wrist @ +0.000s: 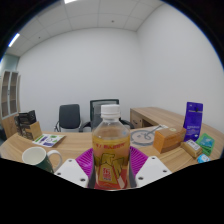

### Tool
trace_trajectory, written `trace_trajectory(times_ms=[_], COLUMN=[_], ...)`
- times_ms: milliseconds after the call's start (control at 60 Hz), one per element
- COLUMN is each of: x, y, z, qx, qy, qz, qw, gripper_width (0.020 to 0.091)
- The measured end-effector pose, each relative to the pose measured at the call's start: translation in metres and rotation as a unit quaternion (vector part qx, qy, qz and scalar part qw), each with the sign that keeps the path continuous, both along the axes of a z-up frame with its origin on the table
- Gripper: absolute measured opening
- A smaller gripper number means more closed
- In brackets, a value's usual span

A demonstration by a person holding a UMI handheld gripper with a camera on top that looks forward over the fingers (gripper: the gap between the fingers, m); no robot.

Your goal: Pour water

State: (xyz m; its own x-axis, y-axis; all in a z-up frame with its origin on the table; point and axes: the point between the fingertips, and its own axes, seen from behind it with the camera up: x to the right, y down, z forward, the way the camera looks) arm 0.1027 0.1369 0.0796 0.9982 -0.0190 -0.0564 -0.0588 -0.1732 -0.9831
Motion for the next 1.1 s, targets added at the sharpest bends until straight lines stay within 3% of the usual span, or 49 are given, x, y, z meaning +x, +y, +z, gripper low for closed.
trace_trajectory(times_ms=[100,167,283,417,533,900,1100], x=[-0.003,0.0,0.0,-0.001,0.006,-0.029,-0.071], y=[0.004,0.007,0.003,0.0,-0.02,-0.207,-0.292], z=[-0.005,0.011,0.0,-0.006,-0.002,0.044,0.038], qx=[-0.004,0.01,0.011,-0.015,-0.04,-0.029,-0.032], qy=[-0.018,-0.017,-0.015,-0.015,0.002,-0.022,0.017], qz=[0.023,0.027,0.029,0.03,0.022,0.078,0.136], qw=[1.0,0.999,0.999,0.999,0.999,0.996,0.99], gripper_width=[0.0479,0.0478,0.0488,0.0643,0.085,0.0834,0.0832])
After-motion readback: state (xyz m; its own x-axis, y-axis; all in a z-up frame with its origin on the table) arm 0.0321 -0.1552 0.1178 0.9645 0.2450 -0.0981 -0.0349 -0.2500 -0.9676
